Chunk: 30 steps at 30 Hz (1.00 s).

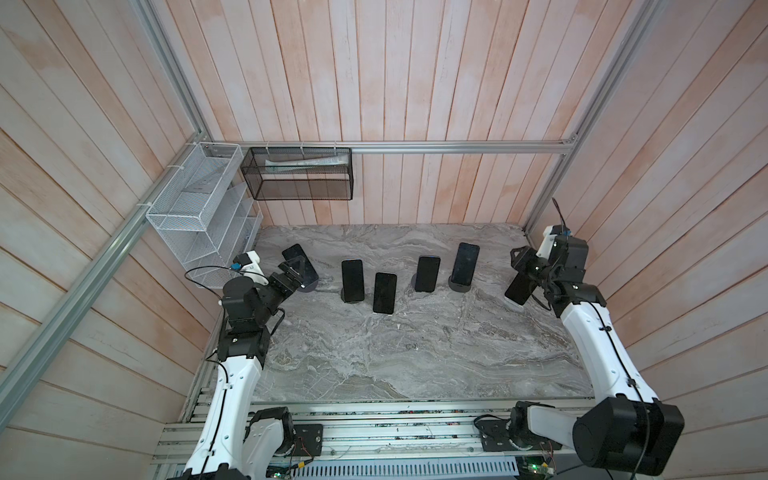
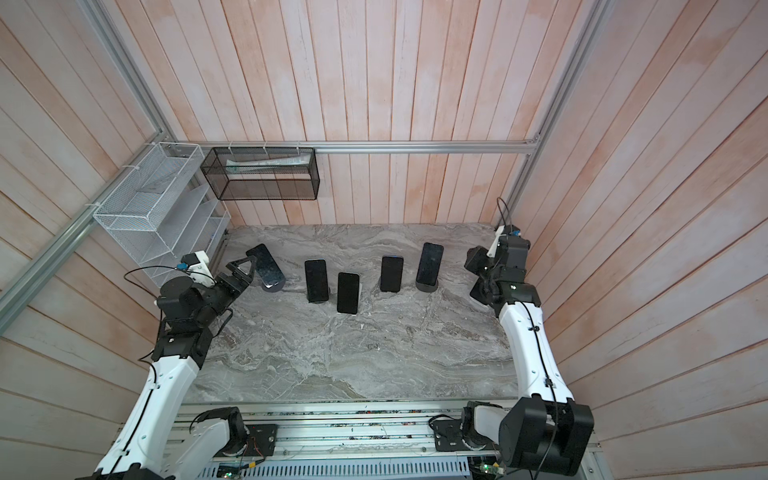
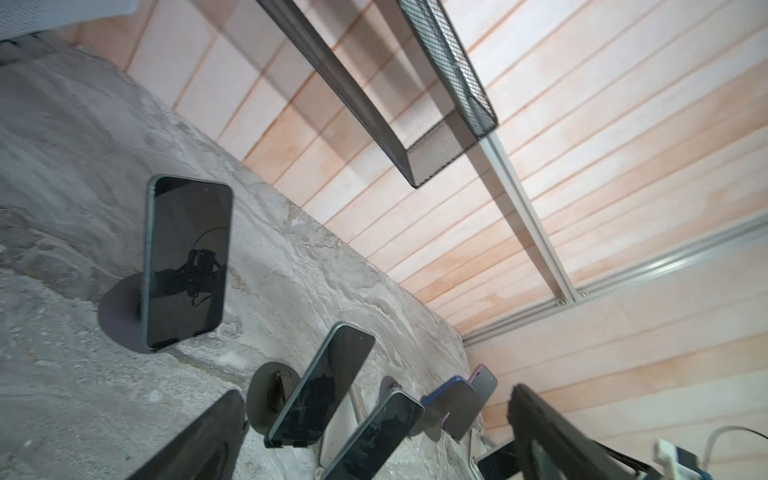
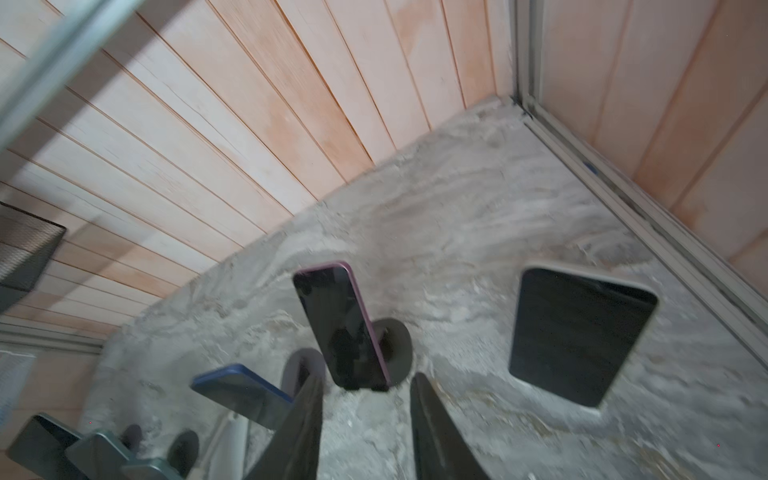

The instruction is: Remove the phone from the phone stand

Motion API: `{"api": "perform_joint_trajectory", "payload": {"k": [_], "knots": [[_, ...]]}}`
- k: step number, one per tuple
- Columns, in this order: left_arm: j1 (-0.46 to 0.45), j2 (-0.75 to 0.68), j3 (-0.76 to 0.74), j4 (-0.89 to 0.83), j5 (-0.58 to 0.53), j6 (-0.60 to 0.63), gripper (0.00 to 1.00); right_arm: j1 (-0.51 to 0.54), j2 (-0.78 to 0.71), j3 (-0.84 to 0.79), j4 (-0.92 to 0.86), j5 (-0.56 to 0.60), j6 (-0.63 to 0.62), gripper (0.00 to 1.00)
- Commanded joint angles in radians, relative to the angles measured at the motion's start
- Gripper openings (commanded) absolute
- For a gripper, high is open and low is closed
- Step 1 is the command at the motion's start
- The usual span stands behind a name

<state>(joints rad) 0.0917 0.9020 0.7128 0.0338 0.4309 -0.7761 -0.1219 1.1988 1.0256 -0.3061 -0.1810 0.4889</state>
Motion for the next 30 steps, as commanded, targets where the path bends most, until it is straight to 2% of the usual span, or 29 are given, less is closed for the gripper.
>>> {"api": "perform_joint_trajectory", "payload": {"k": [1, 3, 5, 9, 13, 17, 20, 30], "knots": [[-0.037, 0.002, -0.077, 0.183, 0.101, -0.02, 1.0, -0.096, -0.026, -0.108, -0.044, -0.119, 0.046, 0.27], [-0.09, 0.016, -0.135, 0.352, 0.144, -0.049, 1.0, -0.147, -0.017, -0.178, 0.006, -0.196, 0.063, 0.21], [-0.139, 0.046, -0.152, 0.423, 0.148, -0.06, 1.0, -0.181, -0.004, -0.236, 0.053, -0.248, 0.084, 0.17], [-0.17, 0.161, -0.052, 0.364, 0.295, -0.032, 1.0, -0.309, 0.018, -0.369, 0.23, -0.469, 0.181, 0.13], [-0.174, 0.217, -0.044, 0.451, 0.395, -0.084, 1.0, -0.44, 0.041, -0.495, 0.418, -0.574, 0.316, 0.12], [-0.178, 0.211, -0.053, 0.454, 0.402, -0.083, 1.0, -0.478, 0.098, -0.532, 0.491, -0.601, 0.358, 0.13], [-0.182, 0.208, -0.046, 0.414, 0.405, -0.068, 1.0, -0.483, 0.166, -0.532, 0.529, -0.611, 0.374, 0.0], [-0.211, 0.212, 0.004, 0.326, 0.417, -0.025, 1.0, -0.489, 0.296, -0.526, 0.614, -0.533, 0.4, 0.0]]}}
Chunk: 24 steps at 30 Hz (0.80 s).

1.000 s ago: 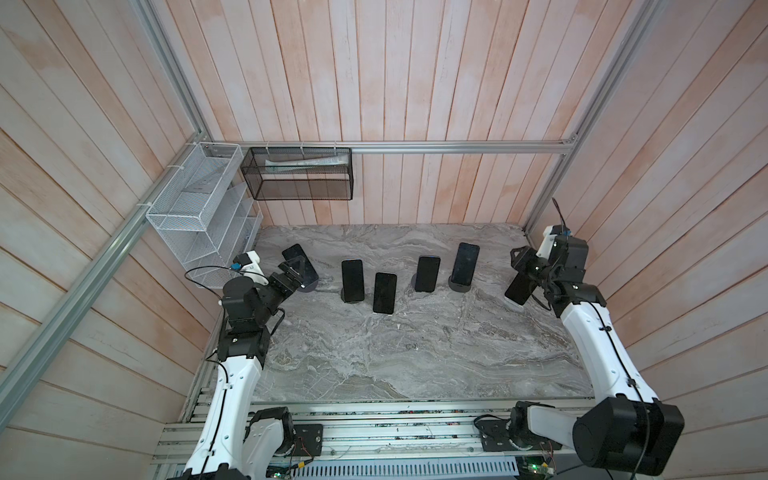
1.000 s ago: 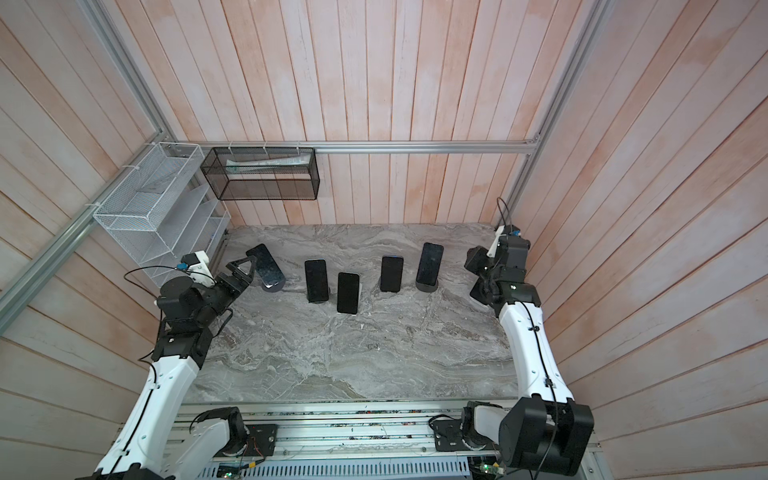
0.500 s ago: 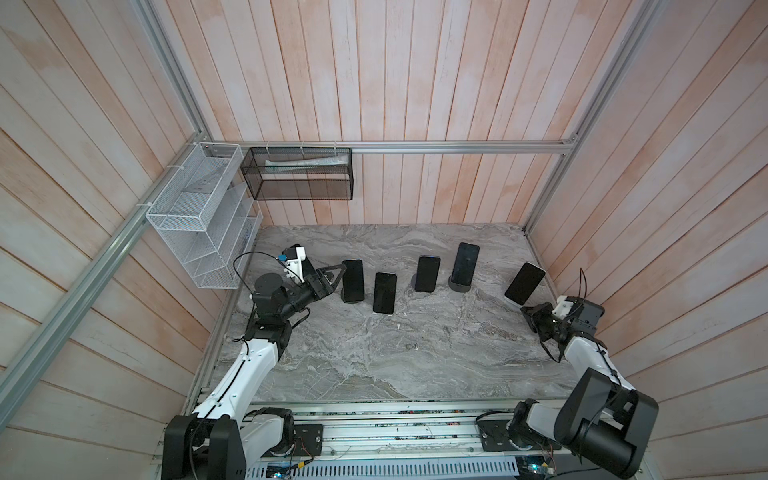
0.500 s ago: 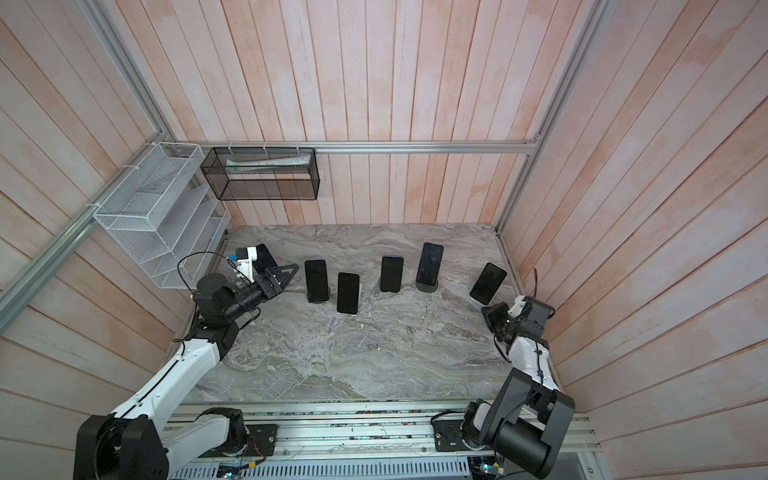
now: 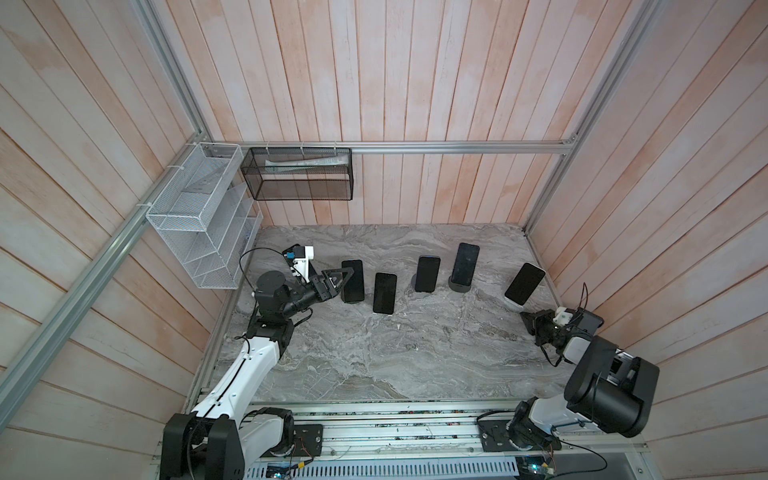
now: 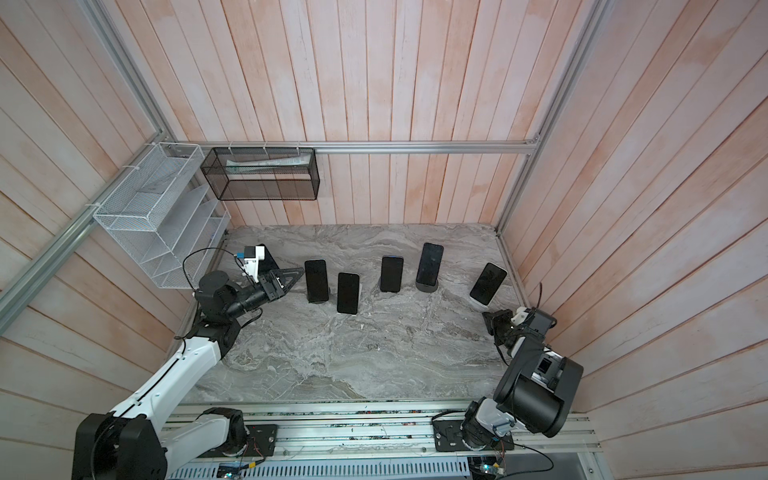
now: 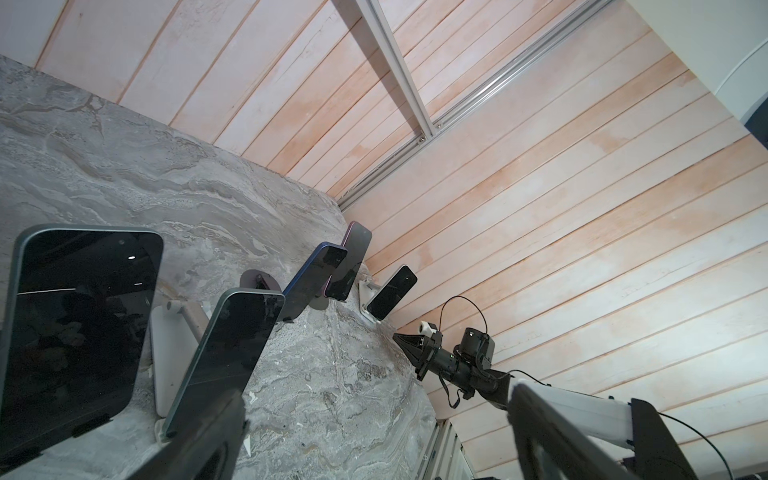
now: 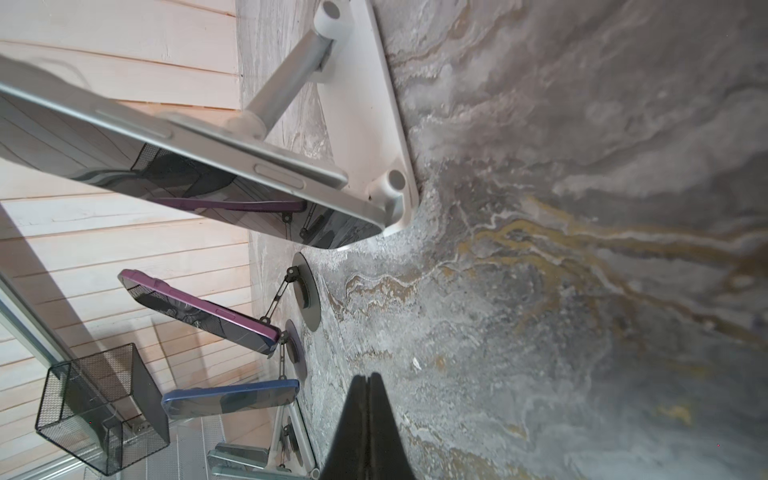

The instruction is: Remove the phone from the phone stand

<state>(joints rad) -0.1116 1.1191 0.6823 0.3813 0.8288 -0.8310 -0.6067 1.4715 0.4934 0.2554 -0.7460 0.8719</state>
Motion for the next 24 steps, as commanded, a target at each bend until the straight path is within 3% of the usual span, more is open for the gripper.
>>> {"api": "perform_joint_trajectory", "payload": {"k": [1, 24], "knots": [[-0.008, -0.003, 0.034, -0.021, 0.02, 0.029, 1.0, -0.005, 0.039, 0.013, 0.058, 0.034, 0.018, 0.0], [-0.01, 0.025, 0.053, -0.08, 0.026, 0.07, 1.0, -0.005, 0.277, 0.052, 0.247, 0.057, 0.095, 0.0]]}}
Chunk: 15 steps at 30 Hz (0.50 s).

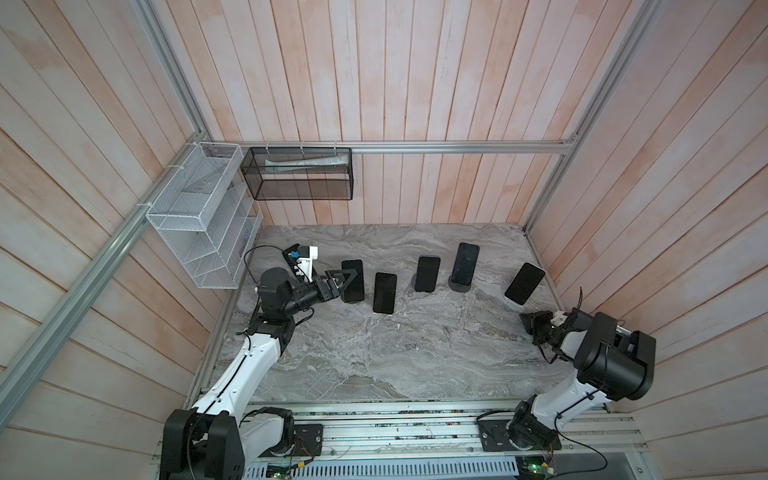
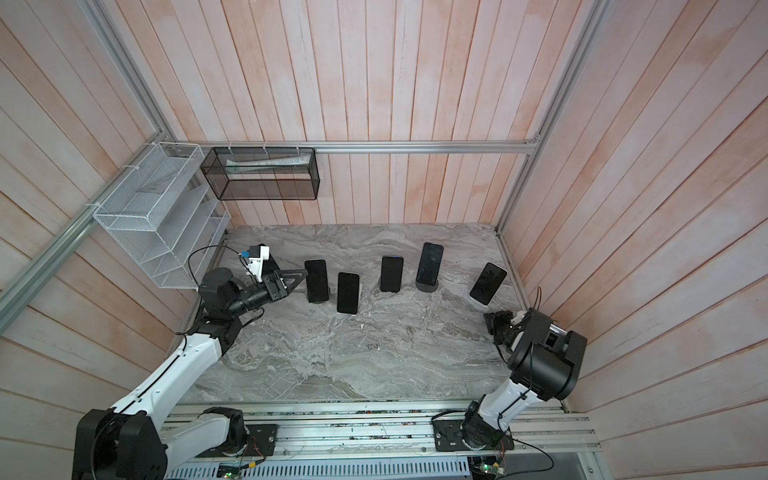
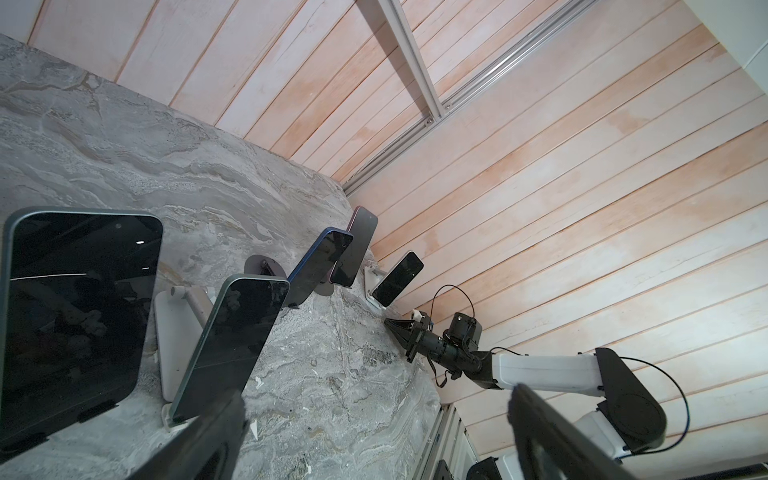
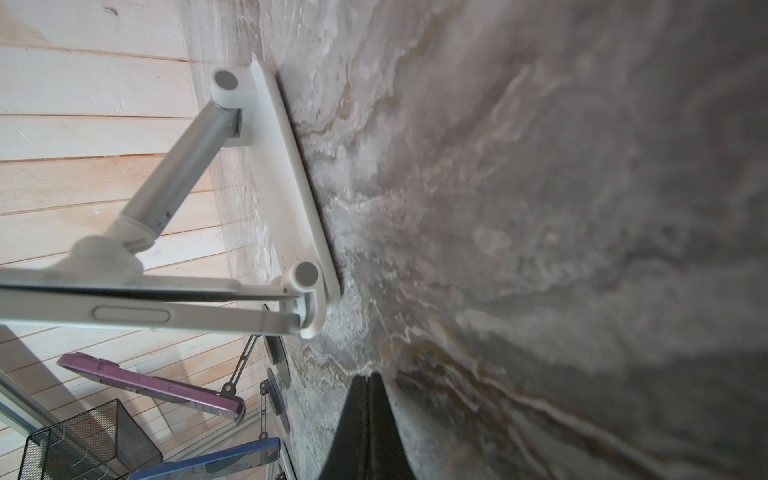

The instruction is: Remove the phone from the phone stand

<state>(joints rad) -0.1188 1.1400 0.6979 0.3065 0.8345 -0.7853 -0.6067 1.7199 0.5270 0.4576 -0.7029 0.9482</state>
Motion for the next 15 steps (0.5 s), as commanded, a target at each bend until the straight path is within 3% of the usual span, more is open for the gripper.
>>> {"api": "perform_joint_trajectory", "payload": {"k": [1, 15], "knots": [[-0.003, 0.006, 0.038, -0.009, 0.02, 0.026, 1.0, -0.004, 0.04, 0.02, 0.056, 0.013, 0.025, 0.0], [-0.001, 0.007, 0.045, -0.04, -0.019, 0.047, 1.0, -0.006, 0.138, 0.017, 0.152, 0.023, 0.076, 0.0]]}}
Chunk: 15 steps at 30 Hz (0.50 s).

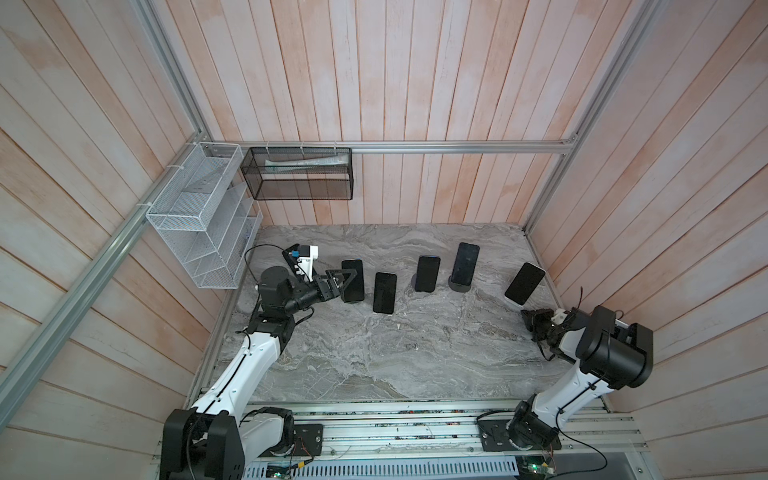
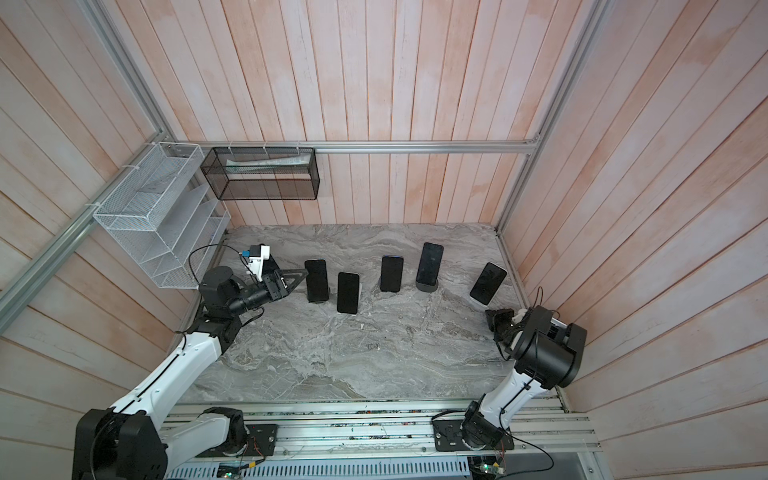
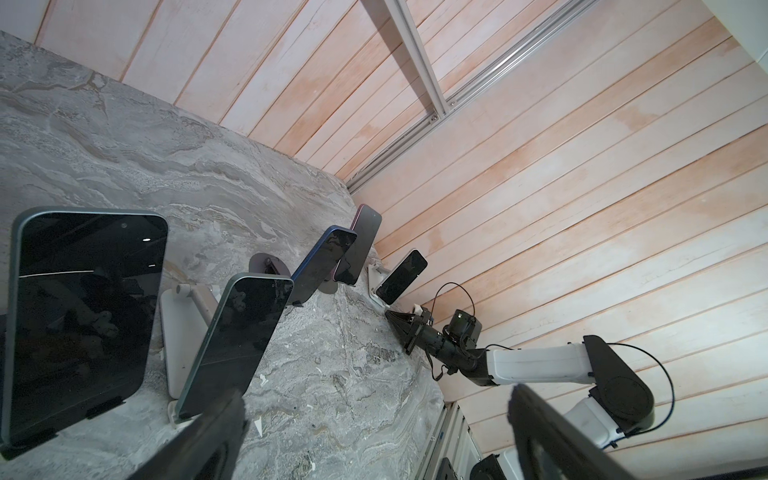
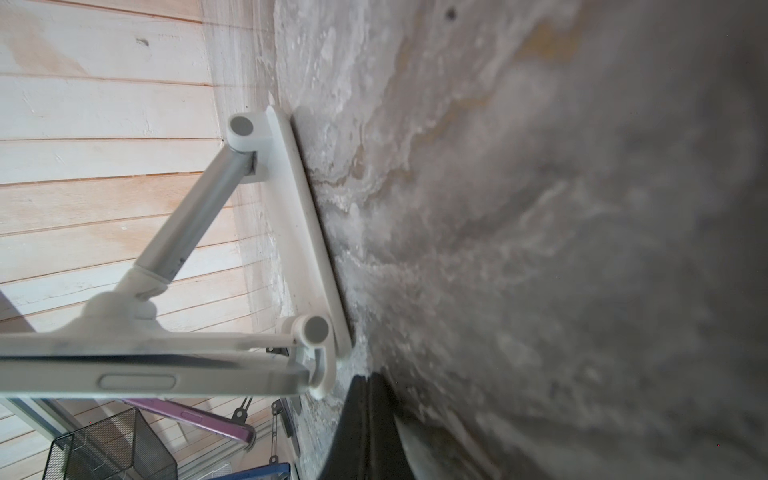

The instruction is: Remove the phone from the phone stand

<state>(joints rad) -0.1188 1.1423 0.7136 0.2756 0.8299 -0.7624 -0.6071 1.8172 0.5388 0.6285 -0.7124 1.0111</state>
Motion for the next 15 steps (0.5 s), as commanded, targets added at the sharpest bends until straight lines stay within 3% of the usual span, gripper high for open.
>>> {"api": "perform_joint_trajectory", "payload": {"k": [1, 15], "knots": [[-0.001, 0.004, 0.029, -0.008, -0.017, 0.026, 1.0, -0.004, 0.047, 0.006, -0.013, 0.031, 0.015, 0.0], [-0.001, -0.008, 0.017, -0.025, -0.021, 0.031, 1.0, -0.006, 0.054, 0.042, -0.06, 0.057, -0.011, 0.0]]}}
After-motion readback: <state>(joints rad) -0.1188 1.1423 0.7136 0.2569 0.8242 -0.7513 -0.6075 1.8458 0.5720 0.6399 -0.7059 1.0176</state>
